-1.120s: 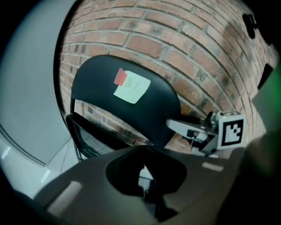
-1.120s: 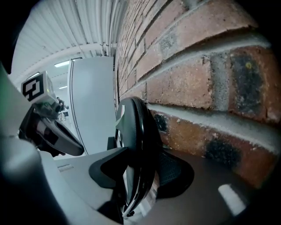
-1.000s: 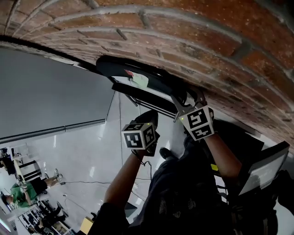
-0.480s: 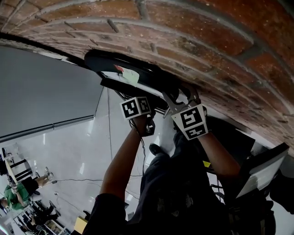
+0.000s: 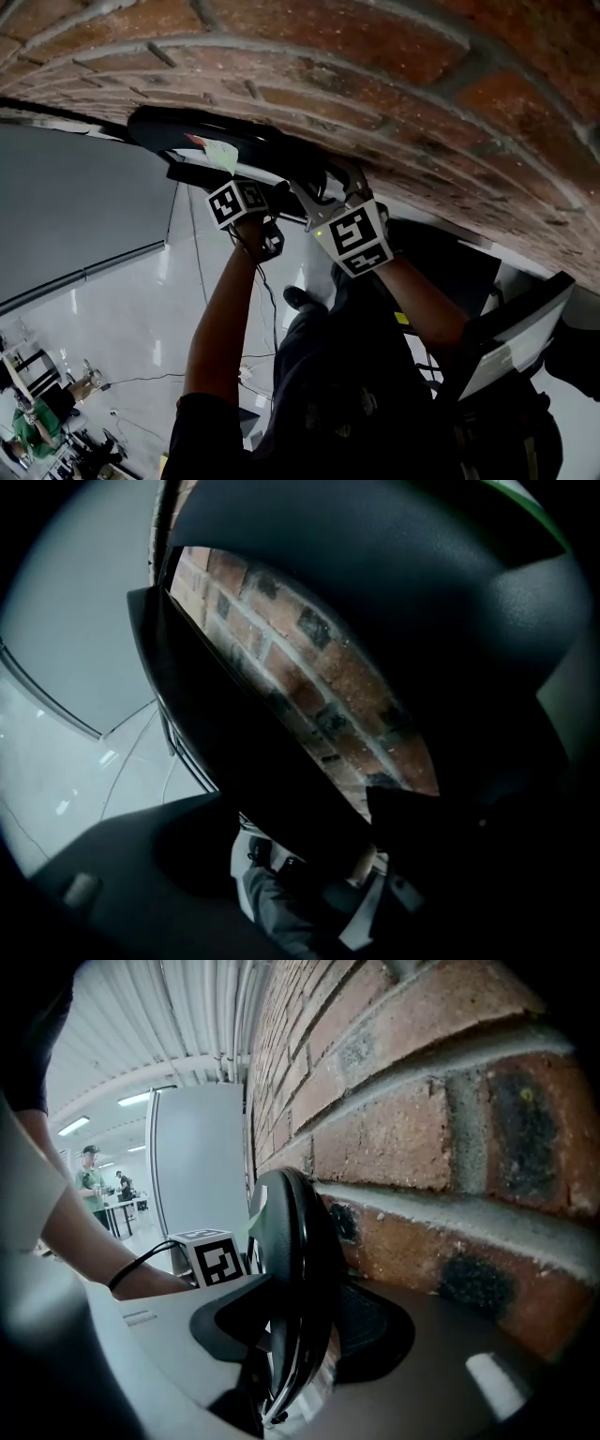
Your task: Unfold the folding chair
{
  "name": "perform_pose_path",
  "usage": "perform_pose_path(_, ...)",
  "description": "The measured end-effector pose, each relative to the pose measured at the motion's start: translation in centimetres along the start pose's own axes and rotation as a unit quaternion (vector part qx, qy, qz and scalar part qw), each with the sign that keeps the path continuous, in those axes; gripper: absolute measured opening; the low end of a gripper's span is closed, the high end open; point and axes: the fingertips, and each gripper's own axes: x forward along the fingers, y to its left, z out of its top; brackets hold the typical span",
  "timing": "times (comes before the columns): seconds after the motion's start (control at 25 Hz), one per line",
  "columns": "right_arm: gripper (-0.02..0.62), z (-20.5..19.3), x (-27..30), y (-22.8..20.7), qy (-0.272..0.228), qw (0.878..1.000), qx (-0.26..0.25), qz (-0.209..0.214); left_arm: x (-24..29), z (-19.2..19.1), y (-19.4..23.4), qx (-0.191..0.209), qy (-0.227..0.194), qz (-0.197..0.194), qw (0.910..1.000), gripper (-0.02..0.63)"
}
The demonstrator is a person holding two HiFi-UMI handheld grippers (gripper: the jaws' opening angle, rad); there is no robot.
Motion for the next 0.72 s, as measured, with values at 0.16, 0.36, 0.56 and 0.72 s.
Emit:
perform_pose_path(0.16, 0.181, 0.0, 0.0, 0.1, -0.001, 1.0, -0.002, 0.002, 0.6, 0.0, 0.1, -0.009, 0.003, -0.001, 1.0, 0.434)
perform_pose_path(0.36, 0.181, 0.1, 0.1, 0.2, -0.005, 1.0, -0.008, 0.008, 1.5, 0.0, 0.0, -0.011, 0.006, 0.001, 0.9999, 0.43)
perform_pose_path(0.56, 0.181, 0.0, 0.0, 0.1, -0.008, 1.0, -0.009, 0.006, 2.7, -0.2, -0.1, -0.019, 0.02, -0.005, 0.9996, 0.43)
perform_pose_path(0.72, 0.181, 0.0, 0.0, 0.1, -0.009, 1.0, -0.011, 0.006, 3.1, -0.3, 0.0, -0.03, 0.024, -0.004, 0.9992, 0.437)
